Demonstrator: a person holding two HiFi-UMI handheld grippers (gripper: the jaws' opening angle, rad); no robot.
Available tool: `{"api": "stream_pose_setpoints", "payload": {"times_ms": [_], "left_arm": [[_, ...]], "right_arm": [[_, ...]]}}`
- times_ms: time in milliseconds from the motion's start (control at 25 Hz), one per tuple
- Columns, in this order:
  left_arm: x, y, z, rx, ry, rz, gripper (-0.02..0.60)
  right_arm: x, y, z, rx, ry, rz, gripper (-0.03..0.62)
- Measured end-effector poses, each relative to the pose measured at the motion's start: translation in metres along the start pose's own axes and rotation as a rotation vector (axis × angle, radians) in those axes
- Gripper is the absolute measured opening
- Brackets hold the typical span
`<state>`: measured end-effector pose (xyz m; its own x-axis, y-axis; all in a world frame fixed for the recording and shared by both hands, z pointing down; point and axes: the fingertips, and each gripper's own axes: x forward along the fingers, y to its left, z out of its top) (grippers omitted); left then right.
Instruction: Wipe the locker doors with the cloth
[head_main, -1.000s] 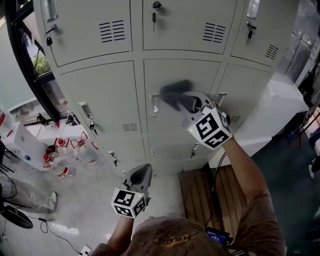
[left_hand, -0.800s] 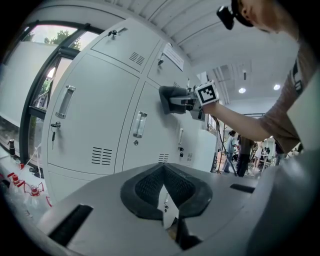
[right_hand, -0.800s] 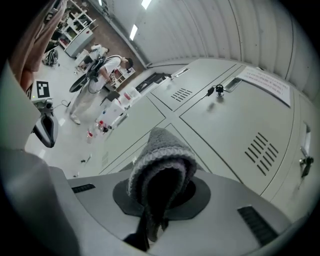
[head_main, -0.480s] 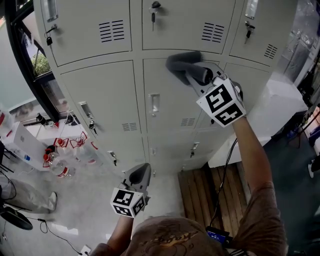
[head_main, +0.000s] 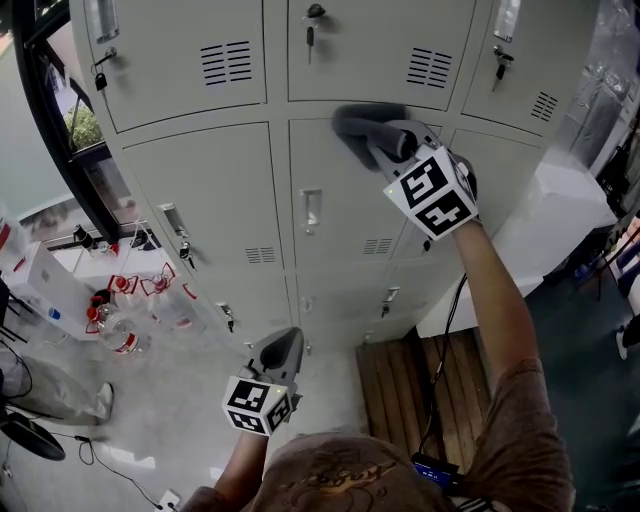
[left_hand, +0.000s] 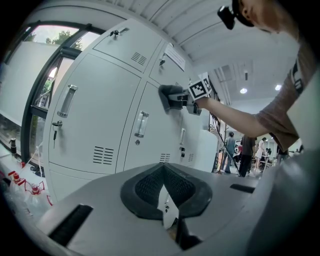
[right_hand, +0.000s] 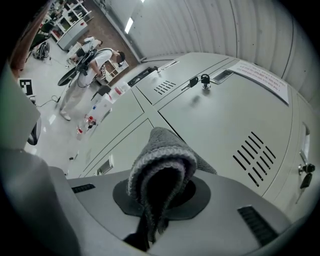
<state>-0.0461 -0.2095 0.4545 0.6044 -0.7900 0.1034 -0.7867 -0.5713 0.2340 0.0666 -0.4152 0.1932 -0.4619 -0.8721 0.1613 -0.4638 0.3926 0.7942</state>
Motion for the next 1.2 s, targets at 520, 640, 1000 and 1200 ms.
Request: {"api": "stream_pose_setpoints", "payload": {"times_ms": [520, 640, 1000, 1200], "left_arm": [[0.003, 0.002, -0.002, -0.002, 0.006, 0.008, 0.002], [0.003, 0.002, -0.002, -0.002, 0.008, 0.008, 0.002], [0.0, 0.001, -0.003, 0.004, 0.015, 0.011, 0.002], [-0.001, -0.001, -0.004, 0.007, 0.017, 0.013, 0.002]], "right_arm": [[0.008, 0.015, -0.011, 0.006, -0.003, 0.018, 0.034], [0.011, 0.026, -0.018, 0.014, 0.007, 0.035, 0.034], [0.025, 0.083, -0.052, 0.021, 0.06, 0.116, 0.033], [0.032, 0.116, -0.074, 0.031, 0.091, 0.157, 0.033]]}}
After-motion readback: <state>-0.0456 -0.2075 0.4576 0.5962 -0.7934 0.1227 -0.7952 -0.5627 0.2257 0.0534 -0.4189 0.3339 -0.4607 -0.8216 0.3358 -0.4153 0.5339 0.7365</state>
